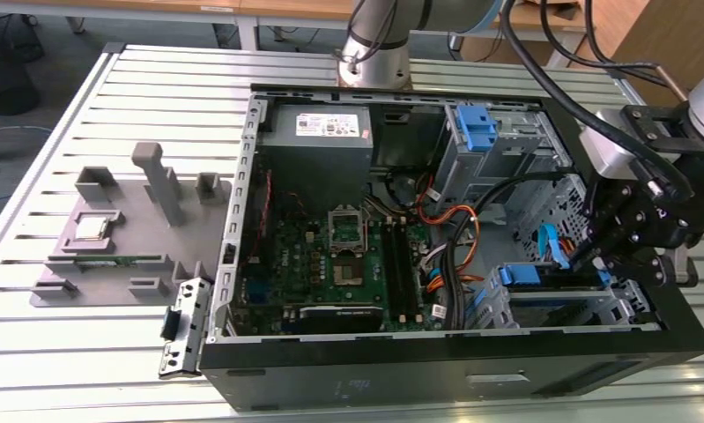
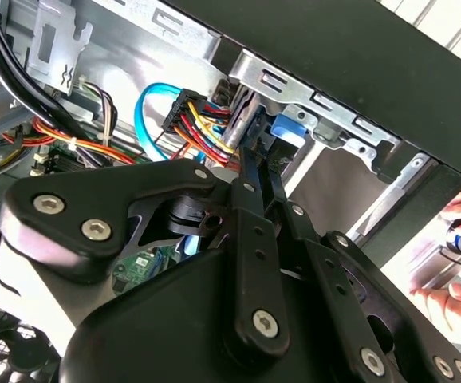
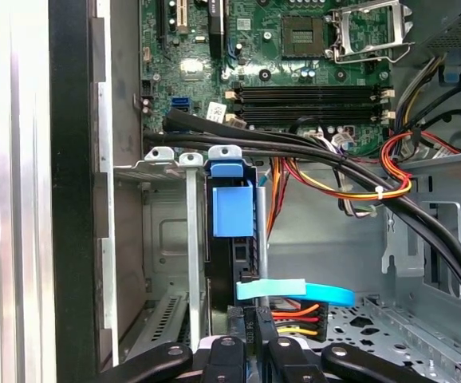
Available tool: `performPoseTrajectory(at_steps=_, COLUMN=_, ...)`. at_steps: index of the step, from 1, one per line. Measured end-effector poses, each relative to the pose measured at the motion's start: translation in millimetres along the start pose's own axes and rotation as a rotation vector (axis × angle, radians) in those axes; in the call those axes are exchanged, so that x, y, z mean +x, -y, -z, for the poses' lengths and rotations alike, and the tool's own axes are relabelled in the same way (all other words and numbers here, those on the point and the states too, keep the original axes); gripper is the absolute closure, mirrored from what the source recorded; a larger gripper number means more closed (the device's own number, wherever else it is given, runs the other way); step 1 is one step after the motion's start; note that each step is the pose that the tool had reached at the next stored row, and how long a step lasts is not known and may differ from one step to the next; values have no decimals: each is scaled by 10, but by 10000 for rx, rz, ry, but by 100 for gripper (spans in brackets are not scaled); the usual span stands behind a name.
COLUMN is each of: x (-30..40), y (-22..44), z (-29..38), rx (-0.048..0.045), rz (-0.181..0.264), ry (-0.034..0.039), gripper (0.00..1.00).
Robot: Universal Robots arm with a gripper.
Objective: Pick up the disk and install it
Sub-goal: 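Insert the second disk wire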
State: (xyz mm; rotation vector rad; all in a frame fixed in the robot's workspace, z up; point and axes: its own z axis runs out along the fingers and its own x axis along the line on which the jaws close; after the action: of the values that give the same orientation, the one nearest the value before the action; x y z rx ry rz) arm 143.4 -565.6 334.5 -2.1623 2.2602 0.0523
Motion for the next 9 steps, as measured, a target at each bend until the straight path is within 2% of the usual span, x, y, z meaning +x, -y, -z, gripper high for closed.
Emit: performPoseTrajectory(at_steps=9, x=-7, y=0, z=-12, rx=0, rz=0, ry=-1, gripper=82)
